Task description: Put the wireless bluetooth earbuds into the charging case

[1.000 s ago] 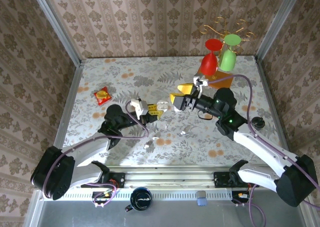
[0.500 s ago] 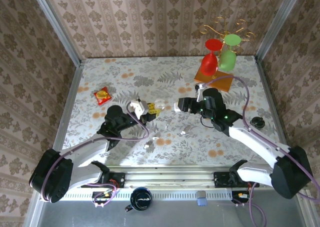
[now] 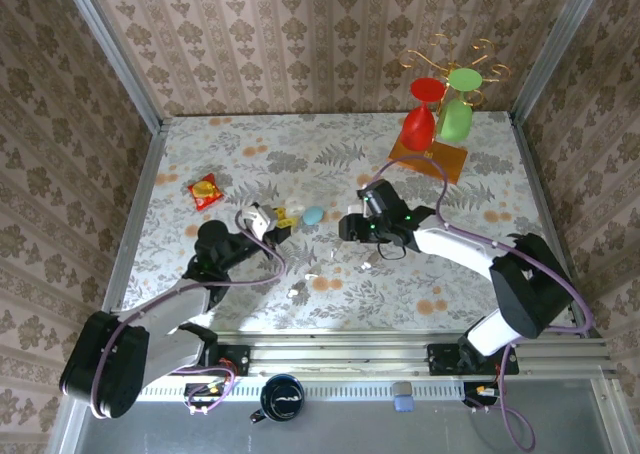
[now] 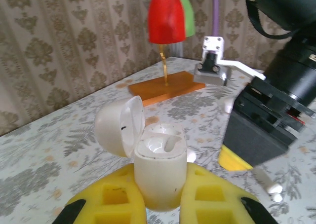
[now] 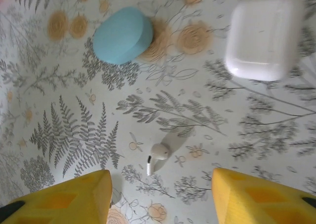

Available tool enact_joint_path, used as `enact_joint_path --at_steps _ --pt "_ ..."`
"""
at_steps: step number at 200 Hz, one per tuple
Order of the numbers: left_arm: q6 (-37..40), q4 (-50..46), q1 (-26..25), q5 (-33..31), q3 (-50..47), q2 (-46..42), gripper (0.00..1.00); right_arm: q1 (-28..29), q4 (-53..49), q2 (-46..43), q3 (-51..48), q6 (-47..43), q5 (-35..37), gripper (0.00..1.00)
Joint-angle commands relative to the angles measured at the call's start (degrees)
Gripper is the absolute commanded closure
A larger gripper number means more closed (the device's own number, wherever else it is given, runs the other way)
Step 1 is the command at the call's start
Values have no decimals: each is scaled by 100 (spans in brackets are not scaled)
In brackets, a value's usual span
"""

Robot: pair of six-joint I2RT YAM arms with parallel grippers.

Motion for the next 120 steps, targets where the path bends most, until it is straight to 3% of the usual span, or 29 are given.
enact_joint_path --at_steps 1,38,120 --pt "-85 334 243 4 -166 -216 100 228 -440 365 402 -34 431 44" --pt "-141 362 552 98 -364 -459 100 446 -1237 1192 1265 -277 556 44" --pt "-164 308 703 257 -448 -606 100 127 -1467 1947 1759 -685 -777 48"
